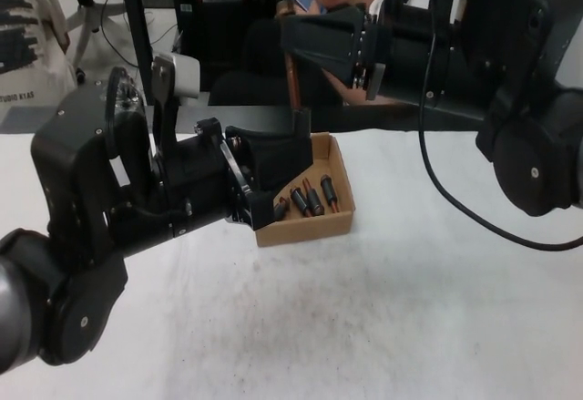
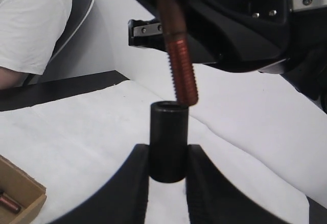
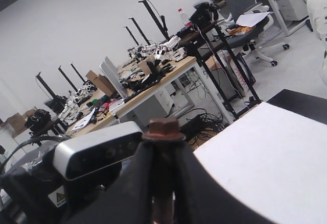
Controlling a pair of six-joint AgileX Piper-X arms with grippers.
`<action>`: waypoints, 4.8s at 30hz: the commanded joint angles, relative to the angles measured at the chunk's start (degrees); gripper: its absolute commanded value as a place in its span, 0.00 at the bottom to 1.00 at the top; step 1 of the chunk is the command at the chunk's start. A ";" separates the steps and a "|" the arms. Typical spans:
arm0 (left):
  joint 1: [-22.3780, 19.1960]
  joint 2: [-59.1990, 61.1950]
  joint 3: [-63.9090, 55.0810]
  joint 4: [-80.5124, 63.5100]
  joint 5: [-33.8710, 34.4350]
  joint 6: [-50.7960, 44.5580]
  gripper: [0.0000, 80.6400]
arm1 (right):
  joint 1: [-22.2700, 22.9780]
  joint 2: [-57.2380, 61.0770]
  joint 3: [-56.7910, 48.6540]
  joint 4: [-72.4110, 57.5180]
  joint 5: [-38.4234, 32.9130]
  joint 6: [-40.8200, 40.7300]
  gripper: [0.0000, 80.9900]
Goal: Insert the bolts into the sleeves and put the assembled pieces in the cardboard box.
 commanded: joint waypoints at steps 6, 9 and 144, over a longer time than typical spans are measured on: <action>-0.04 -1.06 -0.61 -0.83 -0.82 -0.08 0.00 | -1.22 -0.02 -0.67 -1.53 -1.70 0.81 0.01; -0.04 -1.06 -0.61 -0.83 -0.82 -0.08 0.00 | -1.22 -0.02 -0.67 -1.53 -1.68 0.70 0.01; 2.24 14.07 -18.95 26.20 -13.29 24.10 0.00 | -15.65 -12.32 -0.53 -9.51 -22.89 18.32 0.01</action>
